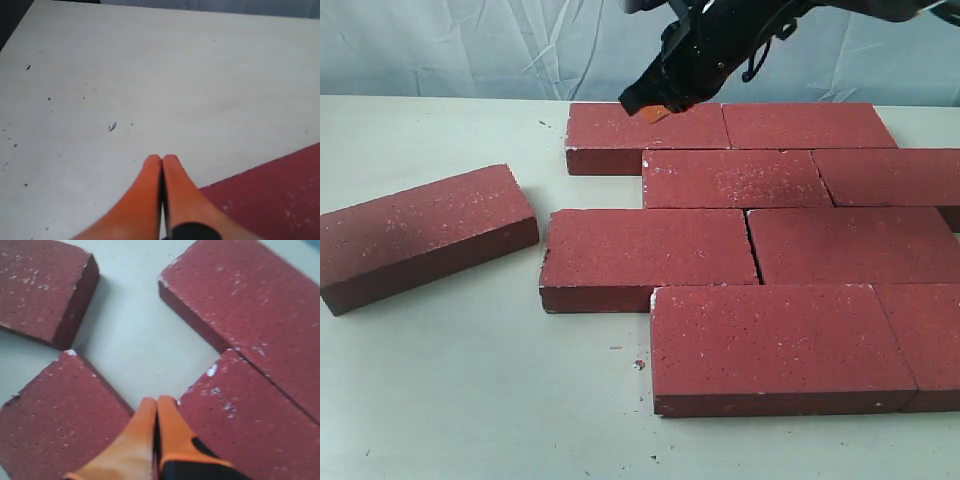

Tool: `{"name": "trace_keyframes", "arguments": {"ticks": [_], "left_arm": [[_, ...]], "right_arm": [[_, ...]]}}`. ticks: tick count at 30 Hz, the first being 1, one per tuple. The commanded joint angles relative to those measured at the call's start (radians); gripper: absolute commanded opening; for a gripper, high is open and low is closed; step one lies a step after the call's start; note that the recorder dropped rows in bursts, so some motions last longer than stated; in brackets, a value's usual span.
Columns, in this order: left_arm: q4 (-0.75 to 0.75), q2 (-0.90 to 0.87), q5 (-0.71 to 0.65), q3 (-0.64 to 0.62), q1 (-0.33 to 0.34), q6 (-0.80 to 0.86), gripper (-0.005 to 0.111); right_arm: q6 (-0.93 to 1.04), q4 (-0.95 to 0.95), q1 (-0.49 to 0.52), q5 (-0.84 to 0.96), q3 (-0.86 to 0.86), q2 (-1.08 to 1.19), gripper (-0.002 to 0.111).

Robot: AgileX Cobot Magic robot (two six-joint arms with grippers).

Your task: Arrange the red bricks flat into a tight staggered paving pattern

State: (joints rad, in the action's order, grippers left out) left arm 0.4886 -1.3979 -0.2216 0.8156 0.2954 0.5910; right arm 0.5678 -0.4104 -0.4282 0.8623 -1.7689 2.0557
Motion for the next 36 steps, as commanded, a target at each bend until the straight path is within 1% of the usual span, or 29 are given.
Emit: {"name": "trace_keyframes", "arguments": {"ticks": [1, 3, 6, 8, 10, 12, 13, 15, 18, 20, 21, 28, 30, 34, 36], "left_arm": [[-0.059, -0.034, 0.029, -0.067, 0.044, 0.014, 0.000], [-0.060, -0.069, 0.012, -0.094, 0.079, 0.012, 0.000], [-0.058, -0.119, -0.064, -0.100, 0.130, 0.012, 0.000], [-0.054, -0.149, -0.101, -0.100, 0.137, 0.021, 0.000], [-0.049, -0.175, -0.108, -0.100, 0.139, 0.043, 0.000], [-0.010, -0.200, -0.102, -0.100, 0.139, 0.073, 0.000], [0.023, -0.215, -0.099, -0.100, 0.139, 0.097, 0.000], [0.110, -0.253, -0.108, -0.093, 0.139, 0.197, 0.000], [0.257, -0.316, -0.177, -0.069, 0.139, 0.380, 0.000], [0.345, -0.346, -0.219, -0.054, 0.139, 0.449, 0.000], [0.361, -0.358, -0.232, -0.049, 0.139, 0.475, 0.000], [0.395, -0.383, -0.252, -0.029, 0.139, 0.497, 0.000], [0.436, -0.383, -0.252, -0.027, 0.139, 0.534, 0.000], [0.604, -0.390, -0.278, -0.027, 0.139, 0.705, 0.000], [0.682, -0.404, -0.321, -0.027, 0.139, 0.786, 0.000]], "right_arm": [[0.027, -0.087, -0.013, 0.032, -0.080, 0.075, -0.001], [0.029, -0.034, -0.035, 0.048, -0.130, 0.111, -0.001], [-0.003, 0.010, -0.074, 0.051, -0.223, 0.186, -0.001], [-0.021, 0.010, -0.095, 0.048, -0.292, 0.242, -0.001], [-0.023, 0.010, -0.121, 0.055, -0.351, 0.291, -0.001], [-0.023, 0.029, -0.144, 0.055, -0.410, 0.339, -0.001], [-0.034, 0.044, -0.155, 0.053, -0.439, 0.365, -0.001], [-0.049, 0.076, -0.176, 0.044, -0.492, 0.414, -0.001], [-0.093, 0.123, -0.194, 0.042, -0.555, 0.475, -0.001], [-0.103, 0.140, -0.201, 0.032, -0.582, 0.508, -0.001], [-0.112, 0.139, -0.201, 0.028, -0.592, 0.523, -0.001], [-0.121, 0.106, -0.205, 0.000, -0.610, 0.571, -0.001], [-0.121, 0.104, -0.211, 0.000, -0.610, 0.572, -0.001], [-0.121, 0.069, -0.230, 0.000, -0.610, 0.572, -0.001], [-0.121, 0.060, -0.238, -0.002, -0.610, 0.572, -0.001]]}}
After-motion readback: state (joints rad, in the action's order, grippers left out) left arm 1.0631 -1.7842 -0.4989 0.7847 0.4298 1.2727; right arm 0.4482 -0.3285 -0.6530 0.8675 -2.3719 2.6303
